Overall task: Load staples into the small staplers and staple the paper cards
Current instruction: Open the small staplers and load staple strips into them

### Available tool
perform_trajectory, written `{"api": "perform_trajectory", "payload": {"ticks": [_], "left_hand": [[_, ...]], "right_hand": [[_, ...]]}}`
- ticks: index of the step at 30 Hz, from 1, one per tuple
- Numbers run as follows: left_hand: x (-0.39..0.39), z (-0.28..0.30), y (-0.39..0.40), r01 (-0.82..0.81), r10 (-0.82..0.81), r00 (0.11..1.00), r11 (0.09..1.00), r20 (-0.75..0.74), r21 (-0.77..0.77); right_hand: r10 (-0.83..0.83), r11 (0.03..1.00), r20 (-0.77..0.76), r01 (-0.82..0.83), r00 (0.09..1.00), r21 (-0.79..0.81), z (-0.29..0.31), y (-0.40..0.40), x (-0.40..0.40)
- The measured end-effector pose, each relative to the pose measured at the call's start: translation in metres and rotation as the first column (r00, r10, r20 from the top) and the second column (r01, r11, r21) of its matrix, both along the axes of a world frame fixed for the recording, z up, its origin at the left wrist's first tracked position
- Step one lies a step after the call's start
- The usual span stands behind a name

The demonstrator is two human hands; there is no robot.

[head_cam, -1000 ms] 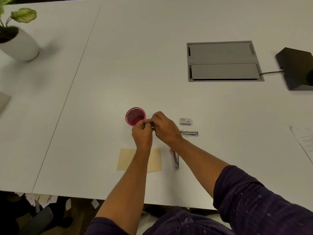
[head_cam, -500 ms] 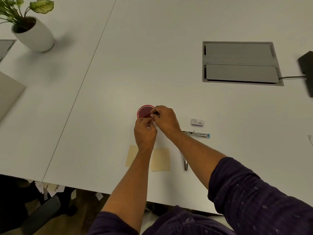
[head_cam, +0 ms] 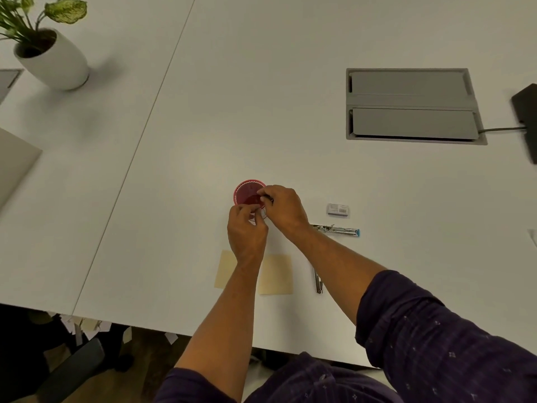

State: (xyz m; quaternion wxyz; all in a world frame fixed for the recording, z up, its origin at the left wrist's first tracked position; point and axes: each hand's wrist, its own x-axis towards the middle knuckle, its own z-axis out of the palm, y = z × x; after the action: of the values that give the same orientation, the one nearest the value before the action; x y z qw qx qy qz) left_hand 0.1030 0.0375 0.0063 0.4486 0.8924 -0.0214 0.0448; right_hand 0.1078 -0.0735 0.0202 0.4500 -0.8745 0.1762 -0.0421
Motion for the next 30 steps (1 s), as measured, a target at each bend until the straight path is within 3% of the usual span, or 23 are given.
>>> {"api": "perform_trajectory", "payload": {"ticks": [9, 17, 23, 30], "left_hand": [[-0.008, 0.005, -0.018, 0.048, -0.046, 0.998, 0.998, 0.049, -0.034], [-0.010, 0.001, -0.052, 0.283, -0.284, 0.959, 0.958, 0.009, 0.039], [-0.014, -0.010, -0.084, 0.463, -0.460, 0.886, 0.873, -0.062, 0.150], [0.004, -0.024, -0.119, 0.638, -0.600, 0.769, 0.698, -0.221, 0.326]], "right_hand": [[-0.019, 0.999, 0.125, 0.014, 0.992, 0.040, -0.005, -0.013, -0.020], [-0.104, 0.994, 0.102, 0.108, 0.989, -0.034, -0.018, -0.052, -0.052], [-0.193, 0.978, 0.006, 0.193, 0.981, -0.075, -0.029, -0.083, -0.076], [-0.348, 0.938, -0.089, 0.346, 0.933, -0.035, -0.041, -0.124, -0.093]]}}
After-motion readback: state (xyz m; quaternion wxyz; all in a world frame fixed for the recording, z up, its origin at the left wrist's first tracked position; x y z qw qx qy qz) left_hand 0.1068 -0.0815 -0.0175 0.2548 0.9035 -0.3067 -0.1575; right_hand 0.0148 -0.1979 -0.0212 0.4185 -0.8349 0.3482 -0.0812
